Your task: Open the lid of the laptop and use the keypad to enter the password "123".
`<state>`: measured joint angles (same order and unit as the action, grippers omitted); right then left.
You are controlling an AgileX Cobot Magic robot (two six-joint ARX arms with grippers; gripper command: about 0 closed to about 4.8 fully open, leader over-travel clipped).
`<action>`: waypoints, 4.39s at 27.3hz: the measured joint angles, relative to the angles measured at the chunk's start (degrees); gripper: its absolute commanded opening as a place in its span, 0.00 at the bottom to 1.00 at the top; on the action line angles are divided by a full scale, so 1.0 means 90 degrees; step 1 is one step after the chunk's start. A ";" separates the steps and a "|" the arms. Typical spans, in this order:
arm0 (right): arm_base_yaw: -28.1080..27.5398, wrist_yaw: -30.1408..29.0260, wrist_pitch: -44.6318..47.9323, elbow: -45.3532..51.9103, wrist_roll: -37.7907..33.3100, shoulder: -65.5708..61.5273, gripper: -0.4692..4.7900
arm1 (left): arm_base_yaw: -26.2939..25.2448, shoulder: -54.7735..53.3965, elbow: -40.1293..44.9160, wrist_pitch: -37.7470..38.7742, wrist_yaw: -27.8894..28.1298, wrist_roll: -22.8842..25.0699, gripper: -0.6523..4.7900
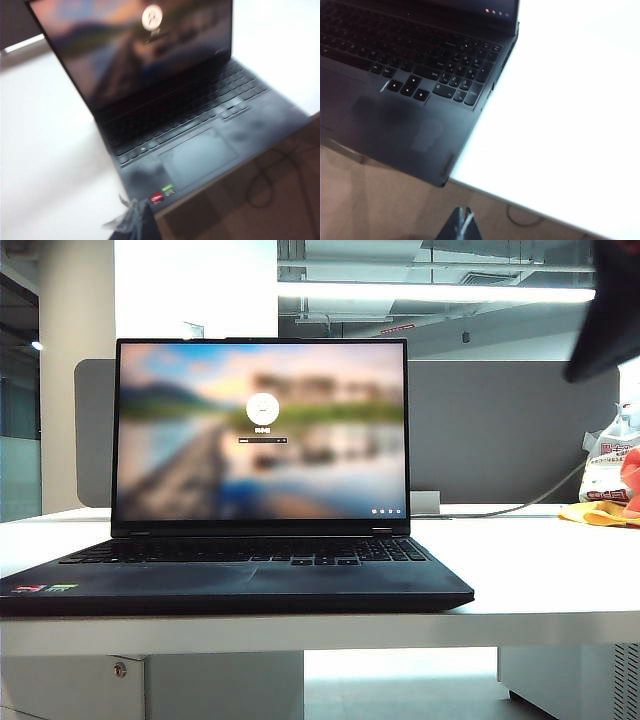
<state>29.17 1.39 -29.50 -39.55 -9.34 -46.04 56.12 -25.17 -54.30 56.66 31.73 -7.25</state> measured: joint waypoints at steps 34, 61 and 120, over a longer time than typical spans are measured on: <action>-0.0002 0.0440 0.0002 0.0610 -0.0143 0.1047 0.09 | -0.0070 0.0461 0.1375 -0.1464 0.0306 0.0561 0.11; -0.0002 0.0440 0.0002 0.0612 -0.0143 0.1044 0.09 | -0.5656 0.0644 0.4772 -0.6560 -0.3118 0.0442 0.11; -0.1103 0.0622 0.0284 0.0641 0.0187 0.1474 0.09 | -0.6732 0.2778 0.5989 -0.6195 -0.4080 0.0415 0.11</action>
<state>19.25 6.98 -26.94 -33.78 -7.66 -32.77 -4.47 -0.16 -0.40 0.91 -4.99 -3.51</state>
